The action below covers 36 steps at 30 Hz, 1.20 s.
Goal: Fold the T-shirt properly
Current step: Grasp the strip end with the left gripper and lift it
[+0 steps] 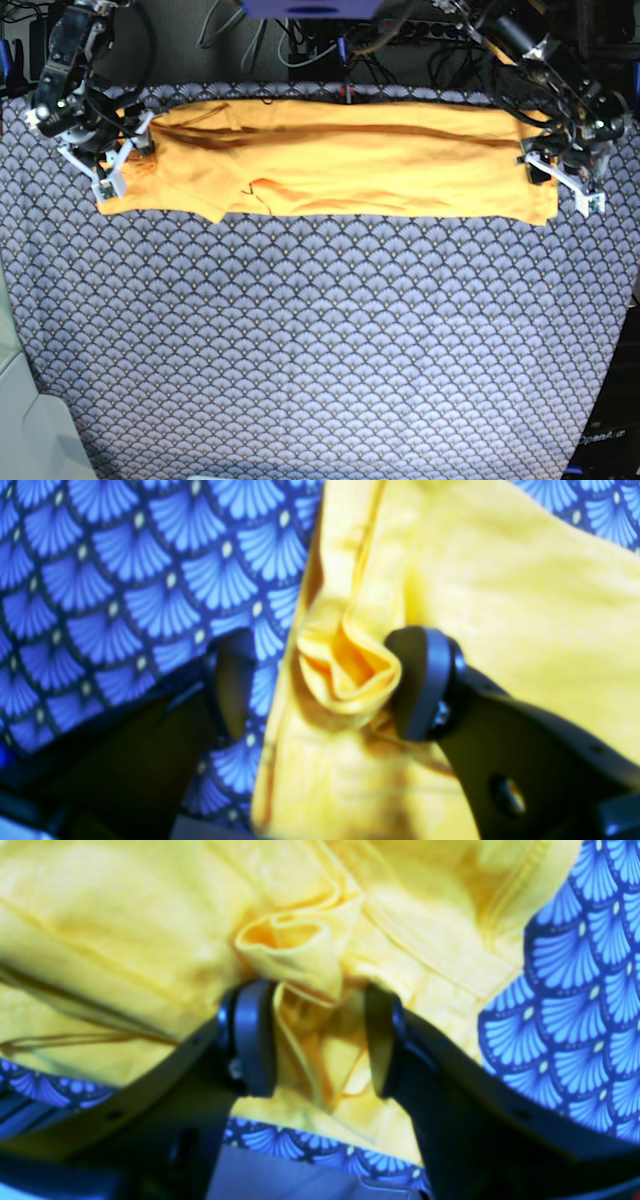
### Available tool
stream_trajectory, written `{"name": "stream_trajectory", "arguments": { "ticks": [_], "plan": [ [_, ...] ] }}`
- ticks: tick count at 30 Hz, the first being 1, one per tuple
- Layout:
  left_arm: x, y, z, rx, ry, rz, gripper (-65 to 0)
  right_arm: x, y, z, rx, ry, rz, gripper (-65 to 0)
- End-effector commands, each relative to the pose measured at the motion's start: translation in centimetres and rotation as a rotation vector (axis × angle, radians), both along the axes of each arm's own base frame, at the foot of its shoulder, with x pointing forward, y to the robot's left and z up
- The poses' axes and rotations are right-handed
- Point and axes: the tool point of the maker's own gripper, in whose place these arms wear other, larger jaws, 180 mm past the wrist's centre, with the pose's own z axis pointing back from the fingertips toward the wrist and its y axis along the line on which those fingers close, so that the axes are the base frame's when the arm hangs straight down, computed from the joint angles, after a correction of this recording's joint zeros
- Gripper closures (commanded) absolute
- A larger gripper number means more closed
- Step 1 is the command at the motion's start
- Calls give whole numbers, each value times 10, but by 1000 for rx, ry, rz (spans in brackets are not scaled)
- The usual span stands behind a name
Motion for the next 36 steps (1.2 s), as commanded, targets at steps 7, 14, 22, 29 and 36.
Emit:
{"name": "stream_trajectory", "arguments": {
  "ticks": [7,14,22,29,36],
  "plan": [
    [-26,-16,-19,-27,102,-32,-295,4,2,1,-6,-4,12,-294],
    [-22,-8,-9,10,86,-33,0,6,2,2,-7,-9,12,-294],
    [-17,10,50,159,65,-25,0,7,2,3,-7,-12,14,-294],
    [3,-19,93,278,71,-161,0,7,4,3,-2,-12,13,-294],
    [26,-73,90,297,80,-373,0,7,4,3,-2,-12,13,-294]
  ]
}}
